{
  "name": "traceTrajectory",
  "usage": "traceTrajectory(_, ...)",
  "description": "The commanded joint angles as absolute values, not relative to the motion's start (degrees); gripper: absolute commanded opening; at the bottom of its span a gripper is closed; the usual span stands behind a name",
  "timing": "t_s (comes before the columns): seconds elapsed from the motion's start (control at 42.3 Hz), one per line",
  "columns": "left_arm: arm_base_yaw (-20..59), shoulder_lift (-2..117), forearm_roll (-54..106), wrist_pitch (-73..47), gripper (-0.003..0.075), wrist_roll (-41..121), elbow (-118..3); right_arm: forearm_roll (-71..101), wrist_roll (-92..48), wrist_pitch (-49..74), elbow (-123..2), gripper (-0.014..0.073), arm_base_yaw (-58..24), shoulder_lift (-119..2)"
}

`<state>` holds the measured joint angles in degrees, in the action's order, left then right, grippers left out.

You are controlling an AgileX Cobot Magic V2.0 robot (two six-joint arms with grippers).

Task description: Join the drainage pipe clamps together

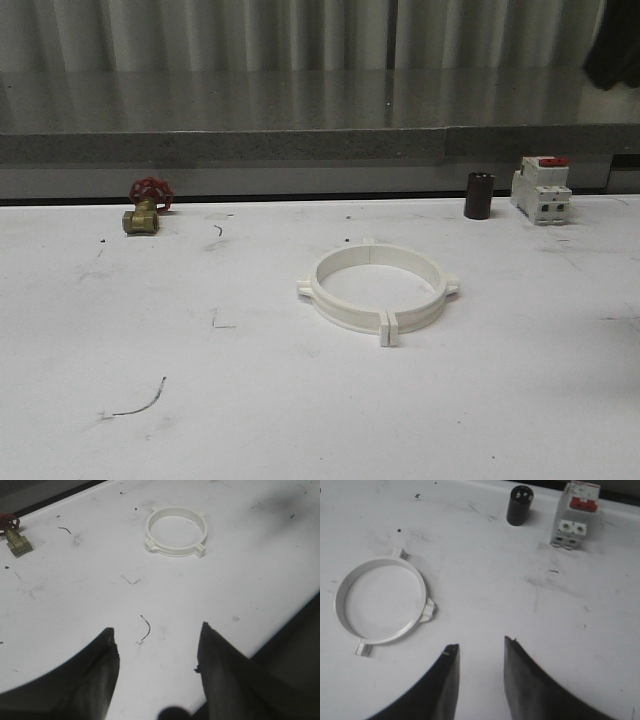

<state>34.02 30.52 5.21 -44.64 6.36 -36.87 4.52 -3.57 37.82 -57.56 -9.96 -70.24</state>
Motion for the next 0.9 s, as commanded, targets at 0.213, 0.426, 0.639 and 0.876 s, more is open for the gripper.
traceTrajectory(0.213,34.5,30.7,5.9,-40.6,0.0356,6.3,-38.5,6.2,-4.6,32.9,-41.2,0.0258,-9.0,-44.1)
traceTrajectory(0.426,34.5,30.7,5.9,-40.6,0.0356,6.3,-38.5,6.9,-4.5,32.4,-33.6,0.0258,-9.0,-31.1)
traceTrajectory(0.639,34.5,30.7,5.9,-40.6,0.0356,6.3,-38.5,6.9,-4.5,32.6,-30.0,0.0258,-9.0,-25.3)
traceTrajectory(0.876,34.5,30.7,5.9,-40.6,0.0356,6.3,-38.5,6.9,-4.5,32.3,-30.0,0.0018,-9.0,-25.2)
